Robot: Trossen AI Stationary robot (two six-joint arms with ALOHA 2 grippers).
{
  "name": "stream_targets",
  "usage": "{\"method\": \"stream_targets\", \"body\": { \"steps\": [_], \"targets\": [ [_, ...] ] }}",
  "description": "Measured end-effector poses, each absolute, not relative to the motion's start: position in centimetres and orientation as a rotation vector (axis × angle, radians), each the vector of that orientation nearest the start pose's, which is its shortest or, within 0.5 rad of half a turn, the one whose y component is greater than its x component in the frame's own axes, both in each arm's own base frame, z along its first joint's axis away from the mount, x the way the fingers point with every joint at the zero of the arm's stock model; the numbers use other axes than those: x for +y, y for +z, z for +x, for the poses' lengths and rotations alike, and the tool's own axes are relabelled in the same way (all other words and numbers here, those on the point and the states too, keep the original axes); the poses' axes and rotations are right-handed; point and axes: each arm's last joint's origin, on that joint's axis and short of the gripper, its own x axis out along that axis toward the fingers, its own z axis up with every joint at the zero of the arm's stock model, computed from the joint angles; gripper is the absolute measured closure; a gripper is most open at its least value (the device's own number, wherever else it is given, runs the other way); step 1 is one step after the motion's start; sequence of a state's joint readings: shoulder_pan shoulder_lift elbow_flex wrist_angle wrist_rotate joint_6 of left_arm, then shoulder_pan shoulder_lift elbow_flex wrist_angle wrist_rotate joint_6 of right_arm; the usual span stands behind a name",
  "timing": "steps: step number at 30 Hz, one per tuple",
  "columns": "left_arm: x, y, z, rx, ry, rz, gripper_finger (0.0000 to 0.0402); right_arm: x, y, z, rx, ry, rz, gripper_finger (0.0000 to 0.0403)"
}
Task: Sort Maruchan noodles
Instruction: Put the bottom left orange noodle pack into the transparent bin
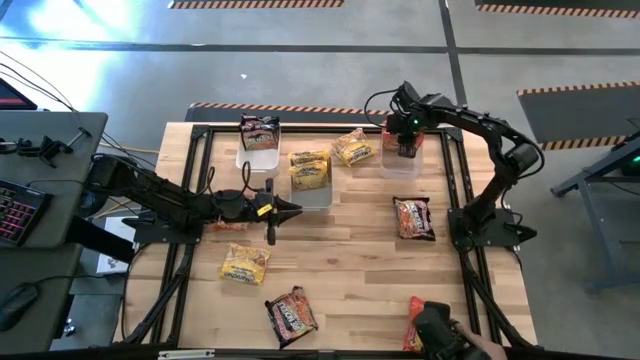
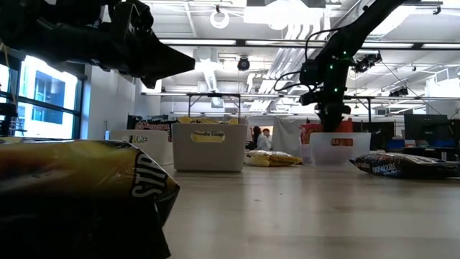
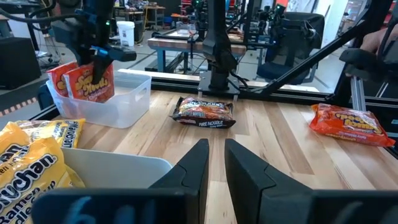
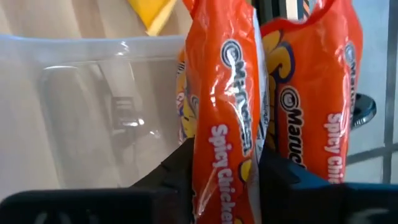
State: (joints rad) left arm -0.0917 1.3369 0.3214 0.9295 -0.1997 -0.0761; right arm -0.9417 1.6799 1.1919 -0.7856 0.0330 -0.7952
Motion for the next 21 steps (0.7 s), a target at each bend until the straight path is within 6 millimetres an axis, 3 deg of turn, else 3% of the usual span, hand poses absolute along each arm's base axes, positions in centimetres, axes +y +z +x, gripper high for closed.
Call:
{"method": "stream_targets", "body": {
  "steps": [10,21],
  "targets": [
    [-1.6,17.6,23.4,0.081,0.111,-0.064,0.0361,-26.0,21.2,19.2,1.445,-0.392,-0.111,0.0200],
    [-1.6,17.6,23.4,0.081,0.111,-0.063,0.0361,-25.0,21.4,20.7,1.453,-0.387,-0.182,0.0187]
  ]
}}
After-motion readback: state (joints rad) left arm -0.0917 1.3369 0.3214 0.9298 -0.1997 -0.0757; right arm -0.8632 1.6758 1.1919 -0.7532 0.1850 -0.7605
